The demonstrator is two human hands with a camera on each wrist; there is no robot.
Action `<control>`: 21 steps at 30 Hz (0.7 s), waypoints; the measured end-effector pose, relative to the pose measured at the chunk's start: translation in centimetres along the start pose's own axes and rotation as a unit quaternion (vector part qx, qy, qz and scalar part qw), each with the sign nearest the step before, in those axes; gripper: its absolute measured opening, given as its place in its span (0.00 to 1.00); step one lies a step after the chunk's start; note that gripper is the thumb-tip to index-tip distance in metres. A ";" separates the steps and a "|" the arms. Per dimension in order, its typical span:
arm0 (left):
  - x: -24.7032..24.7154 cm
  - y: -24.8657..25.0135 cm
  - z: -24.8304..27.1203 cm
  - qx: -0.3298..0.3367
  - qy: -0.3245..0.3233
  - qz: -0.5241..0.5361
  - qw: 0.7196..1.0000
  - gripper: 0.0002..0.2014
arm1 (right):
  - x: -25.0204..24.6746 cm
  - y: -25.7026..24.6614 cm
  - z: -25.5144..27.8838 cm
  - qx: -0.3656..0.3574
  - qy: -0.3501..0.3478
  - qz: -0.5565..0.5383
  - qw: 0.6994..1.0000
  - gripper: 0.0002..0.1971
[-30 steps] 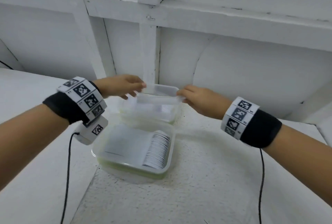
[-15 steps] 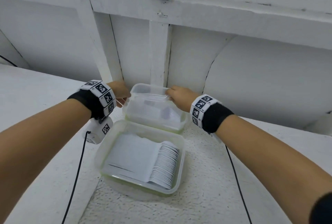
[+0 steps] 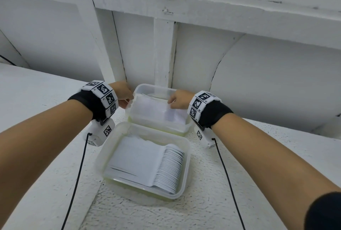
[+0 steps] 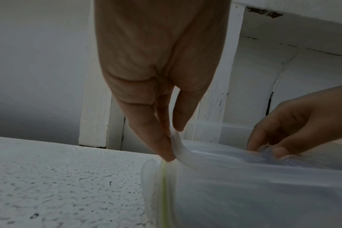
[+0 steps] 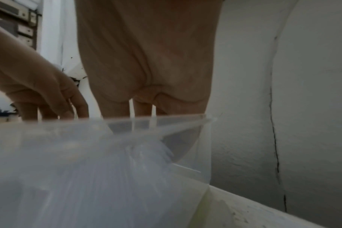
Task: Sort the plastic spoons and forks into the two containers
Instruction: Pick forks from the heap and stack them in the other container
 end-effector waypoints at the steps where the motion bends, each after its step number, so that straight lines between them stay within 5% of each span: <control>1: 0.0 0.0 0.0 0.002 -0.001 -0.001 1.000 0.10 | 0.0 0.0 -0.1 0.004 0.001 -0.009 1.000 0.18; 15: -0.1 -0.2 0.2 0.009 -0.003 0.001 1.000 0.10 | 0.3 -0.1 0.7 -0.030 0.014 0.040 0.999 0.16; 21: -1.1 1.0 2.8 0.035 0.048 -0.100 0.993 0.14 | -2.6 -0.1 5.5 -0.106 0.140 -0.005 0.985 0.16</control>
Point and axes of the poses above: each hand's wrist, its own z-axis away from the middle knuckle, its own x-axis out of the palm, y = z × x, the point moved 5 cm from there along -z, towards the middle knuckle, and after that the axes turned 6 degrees about -z, right-handed, at the moved point
